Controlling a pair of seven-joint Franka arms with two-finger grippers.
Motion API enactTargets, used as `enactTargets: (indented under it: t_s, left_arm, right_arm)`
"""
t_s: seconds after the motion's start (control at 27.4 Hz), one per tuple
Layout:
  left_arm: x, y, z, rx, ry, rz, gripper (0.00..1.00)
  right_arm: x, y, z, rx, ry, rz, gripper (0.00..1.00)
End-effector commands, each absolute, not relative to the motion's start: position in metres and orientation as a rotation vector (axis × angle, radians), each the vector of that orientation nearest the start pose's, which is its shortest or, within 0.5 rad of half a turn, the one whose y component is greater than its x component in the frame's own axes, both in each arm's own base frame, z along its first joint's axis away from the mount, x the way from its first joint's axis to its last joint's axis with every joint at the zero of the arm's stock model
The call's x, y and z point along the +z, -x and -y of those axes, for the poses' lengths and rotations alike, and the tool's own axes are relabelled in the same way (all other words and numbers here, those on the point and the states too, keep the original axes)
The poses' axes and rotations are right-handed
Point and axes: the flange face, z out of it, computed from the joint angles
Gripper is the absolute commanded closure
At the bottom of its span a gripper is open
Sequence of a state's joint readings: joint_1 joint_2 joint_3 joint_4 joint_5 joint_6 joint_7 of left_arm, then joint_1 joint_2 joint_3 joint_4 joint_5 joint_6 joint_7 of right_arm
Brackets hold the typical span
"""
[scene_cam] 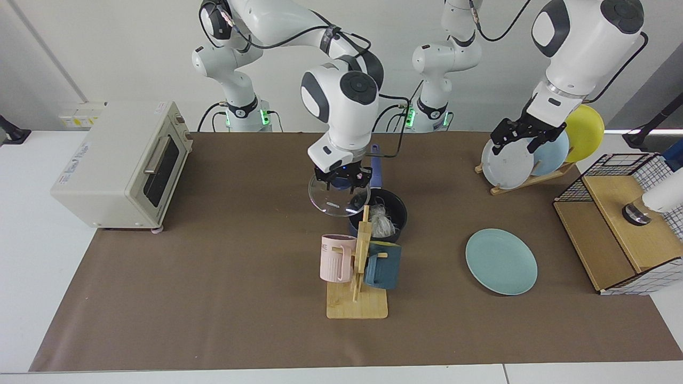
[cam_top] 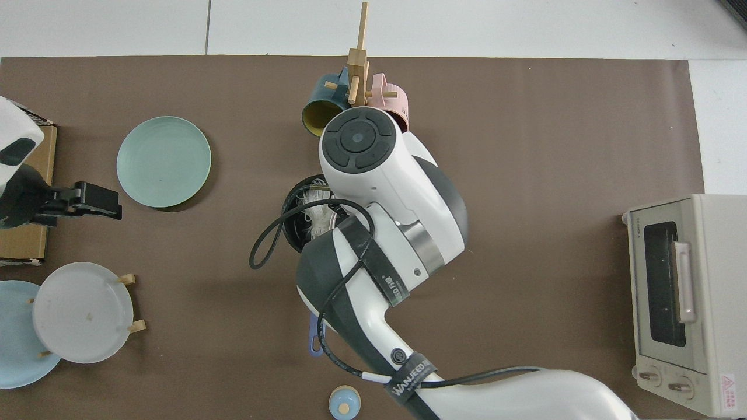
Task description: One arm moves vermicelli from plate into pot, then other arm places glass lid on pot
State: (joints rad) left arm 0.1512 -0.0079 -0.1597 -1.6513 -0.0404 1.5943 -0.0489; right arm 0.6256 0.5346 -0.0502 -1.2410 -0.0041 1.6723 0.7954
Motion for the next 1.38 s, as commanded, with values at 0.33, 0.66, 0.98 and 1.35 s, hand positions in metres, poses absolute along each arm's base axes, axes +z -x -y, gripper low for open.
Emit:
enactTargets:
  t_s: [0.33,0.66,0.98,1.35]
  left_arm:
    - [0.599,-0.552,0.008,0.095,3.185,0.068,0.0]
    - [0.599,-0.552,0.008,0.093,3.185,0.07,0.0]
    - [0.599,-0.552,0.008,0.09,3.186,0.068,0.0]
    - [0.599,-0.552,0.008,0.088,3.186,0.068,0.0]
  right_arm:
    - [0.428,-0.608,-0.441,0.042,3.172,-0.391,1.0]
    - [0.426,-0.603,-0.452,0.05,3.154,-0.373,1.0]
    - [0.413,-0.6,-0.464,0.102,3.117,-0.361,1.0]
    - [0.404,-0.599,-0.472,0.094,3.099,-0.346,1.0]
